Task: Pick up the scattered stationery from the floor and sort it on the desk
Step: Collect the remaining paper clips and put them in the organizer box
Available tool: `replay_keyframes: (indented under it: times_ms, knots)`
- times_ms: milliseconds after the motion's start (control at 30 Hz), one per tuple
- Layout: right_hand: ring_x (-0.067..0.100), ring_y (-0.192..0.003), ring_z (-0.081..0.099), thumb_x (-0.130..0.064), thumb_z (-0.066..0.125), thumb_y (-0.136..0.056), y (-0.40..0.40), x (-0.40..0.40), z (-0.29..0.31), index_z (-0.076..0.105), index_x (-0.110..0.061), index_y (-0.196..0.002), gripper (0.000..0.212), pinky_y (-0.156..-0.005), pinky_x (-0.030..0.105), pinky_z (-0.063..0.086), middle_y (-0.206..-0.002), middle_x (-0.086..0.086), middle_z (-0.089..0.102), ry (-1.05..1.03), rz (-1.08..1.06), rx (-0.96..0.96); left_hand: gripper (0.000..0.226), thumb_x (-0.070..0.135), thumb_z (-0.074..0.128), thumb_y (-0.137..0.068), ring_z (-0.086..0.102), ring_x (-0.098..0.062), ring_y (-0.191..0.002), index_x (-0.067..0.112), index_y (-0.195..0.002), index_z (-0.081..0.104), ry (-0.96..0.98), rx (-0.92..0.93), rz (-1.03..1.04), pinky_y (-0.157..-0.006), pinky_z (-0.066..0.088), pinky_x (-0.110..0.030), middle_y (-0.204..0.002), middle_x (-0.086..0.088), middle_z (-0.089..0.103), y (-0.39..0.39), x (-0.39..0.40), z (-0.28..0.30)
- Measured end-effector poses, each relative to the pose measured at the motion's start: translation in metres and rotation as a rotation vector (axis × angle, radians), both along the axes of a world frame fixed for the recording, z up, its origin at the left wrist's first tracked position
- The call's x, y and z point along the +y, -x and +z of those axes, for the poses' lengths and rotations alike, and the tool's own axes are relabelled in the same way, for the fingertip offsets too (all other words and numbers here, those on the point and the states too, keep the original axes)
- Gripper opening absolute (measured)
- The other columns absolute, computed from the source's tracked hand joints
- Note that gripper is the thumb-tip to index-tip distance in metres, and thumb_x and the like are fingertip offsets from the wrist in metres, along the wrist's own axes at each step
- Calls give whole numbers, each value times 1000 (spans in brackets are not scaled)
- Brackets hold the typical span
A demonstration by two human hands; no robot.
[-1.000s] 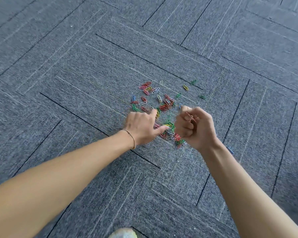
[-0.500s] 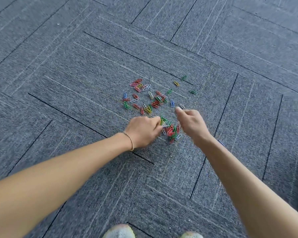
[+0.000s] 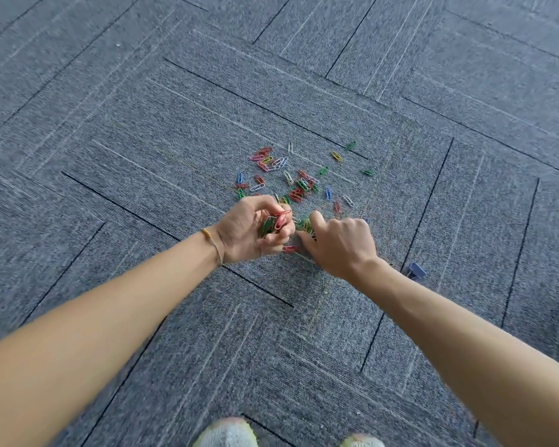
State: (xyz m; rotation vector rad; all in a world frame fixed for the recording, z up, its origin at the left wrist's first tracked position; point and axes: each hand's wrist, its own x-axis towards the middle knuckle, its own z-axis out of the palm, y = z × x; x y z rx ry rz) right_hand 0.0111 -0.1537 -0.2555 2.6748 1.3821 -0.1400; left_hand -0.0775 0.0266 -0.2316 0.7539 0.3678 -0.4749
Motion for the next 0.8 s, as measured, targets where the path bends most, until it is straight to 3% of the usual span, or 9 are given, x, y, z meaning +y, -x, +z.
replay_keyframes:
  times_ms: [200, 300, 400, 467, 567, 633, 800]
  knots:
    - [6, -40, 28, -28, 34, -100, -3, -1, 1, 37, -21, -89, 13, -44, 21, 21, -49, -9, 34, 44, -29, 11, 19, 20, 39, -86, 36, -12, -46, 14, -69, 45, -27, -7, 13, -48, 19, -27, -62, -4, 50, -4, 3, 1]
    - [10, -39, 37, -20, 34, -100, -1, -2, -4, 41, -17, -90, 13, -44, 23, 29, -49, -7, 42, -12, -53, 66, 29, 28, 42, -93, 33, -13, -45, 14, -68, 45, -91, -3, 0, -48, 16, -29, -59, -2, 47, -8, 1, 1]
    - [25, -43, 46, -19, 37, -102, -3, -3, -7, 43, -13, -87, 17, -47, 31, 38, -53, -2, 48, -153, -111, 208, 34, 26, 39, -99, 33, -10, -43, 16, -67, 46, -207, 46, -27, -47, 15, -27, -59, 1, 43, -10, -3, -2]
    - [25, -50, 42, -20, 44, -101, -7, -5, -3, 46, -11, -84, 20, -50, 32, 32, -57, -1, 47, -275, -242, 453, 33, 24, 40, -100, 35, -8, -42, 17, -69, 48, -209, 115, -26, -43, 15, -22, -61, 2, 43, -11, -7, -2]
    - [14, -51, 31, -17, 49, -103, -11, -14, 10, 53, 0, -86, 25, -47, 30, 21, -63, 1, 42, -591, -507, 1234, 29, 21, 43, -100, 45, -8, -45, 12, -75, 54, -242, 272, -10, -33, 29, -13, -67, -3, 52, -13, -12, -1]
    - [12, -50, 23, -15, 48, -102, -12, -22, 19, 50, -7, -81, 22, -47, 30, 12, -61, 0, 31, -752, -561, 1608, 30, 24, 43, -99, 50, -12, -49, 12, -75, 55, -363, 335, -51, -32, 33, -15, -71, -6, 59, -14, -16, -3]
    - [11, -49, 22, -14, 46, -98, -13, -40, 34, 59, -10, -82, 21, -49, 28, 15, -58, -1, 26, -907, -463, 1936, 49, 43, 45, -100, 50, -14, -49, 17, -58, 51, -588, 336, -83, -41, 29, -20, -64, -3, 64, -23, -32, -5]
